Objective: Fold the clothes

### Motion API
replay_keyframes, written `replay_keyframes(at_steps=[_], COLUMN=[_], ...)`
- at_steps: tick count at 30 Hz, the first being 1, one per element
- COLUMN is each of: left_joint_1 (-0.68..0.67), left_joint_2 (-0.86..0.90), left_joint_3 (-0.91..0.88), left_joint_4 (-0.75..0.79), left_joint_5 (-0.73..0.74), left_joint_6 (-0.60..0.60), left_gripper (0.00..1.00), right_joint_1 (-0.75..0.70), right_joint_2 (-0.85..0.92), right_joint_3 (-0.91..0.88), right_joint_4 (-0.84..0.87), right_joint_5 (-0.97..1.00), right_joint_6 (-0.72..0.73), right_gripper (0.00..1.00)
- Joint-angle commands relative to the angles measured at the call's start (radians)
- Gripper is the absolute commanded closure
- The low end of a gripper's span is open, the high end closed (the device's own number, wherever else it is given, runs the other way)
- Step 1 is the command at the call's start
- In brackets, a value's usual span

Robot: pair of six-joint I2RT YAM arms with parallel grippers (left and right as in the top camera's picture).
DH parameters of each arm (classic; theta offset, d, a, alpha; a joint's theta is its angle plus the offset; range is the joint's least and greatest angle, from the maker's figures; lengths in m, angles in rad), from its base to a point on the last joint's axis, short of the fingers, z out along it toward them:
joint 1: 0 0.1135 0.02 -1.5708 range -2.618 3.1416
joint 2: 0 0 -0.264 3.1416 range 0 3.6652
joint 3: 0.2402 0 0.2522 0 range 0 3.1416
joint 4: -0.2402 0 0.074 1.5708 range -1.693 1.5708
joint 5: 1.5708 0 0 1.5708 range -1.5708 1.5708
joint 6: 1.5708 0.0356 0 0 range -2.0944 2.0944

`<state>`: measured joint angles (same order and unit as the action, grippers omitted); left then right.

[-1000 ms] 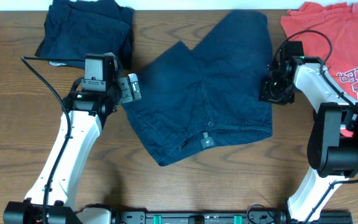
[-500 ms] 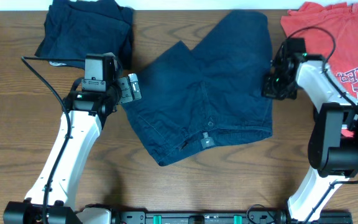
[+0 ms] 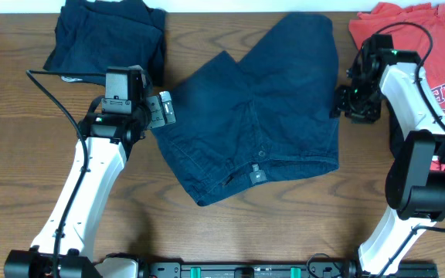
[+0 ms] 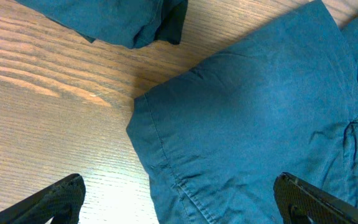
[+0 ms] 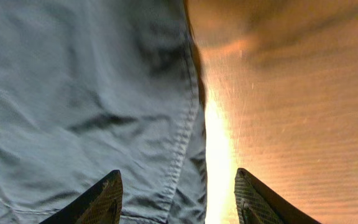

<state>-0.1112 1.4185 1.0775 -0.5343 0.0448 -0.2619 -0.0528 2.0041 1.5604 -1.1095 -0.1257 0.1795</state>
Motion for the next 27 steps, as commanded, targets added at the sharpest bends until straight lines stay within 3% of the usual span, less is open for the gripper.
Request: replay_keyframes(at_steps=[1,14,18,20,27], left_joint_1=[0.005,0.005,0.005,0.005,0.005], left_joint_2=[0.007,0.008,0.008,0.008,0.008], left_joint_3=[0.013,0.006,0.006,0.006,0.006], left_joint_4=[-0.001,-0.001,-0.001,-0.001,0.000], left_joint_5=[-0.012,-0.012,-0.012,-0.012,-0.011], left_joint_6=[0.005,0.005,0.005,0.005,-0.003], left_gripper=[0.02,0.02,0.02,0.02,0.02], right_joint_1=[0.001,0.047,0.072,0.084,0.090], right_joint_2=[-0.001,-0.001,-0.001,-0.001,-0.001], right_joint_3=[-0.080,-0.259,-0.282,-0.293,-0.293], right_joint_4=[0.004,0.137,0.214,0.254,0.411], right_joint_5=[0.005,-0.045,-0.075,-0.082,-0.096], right_joint_6=[0.006,0.006,0.009,0.033,0.122], right_gripper=[0.44,0.51,0.70,0.97,0.99])
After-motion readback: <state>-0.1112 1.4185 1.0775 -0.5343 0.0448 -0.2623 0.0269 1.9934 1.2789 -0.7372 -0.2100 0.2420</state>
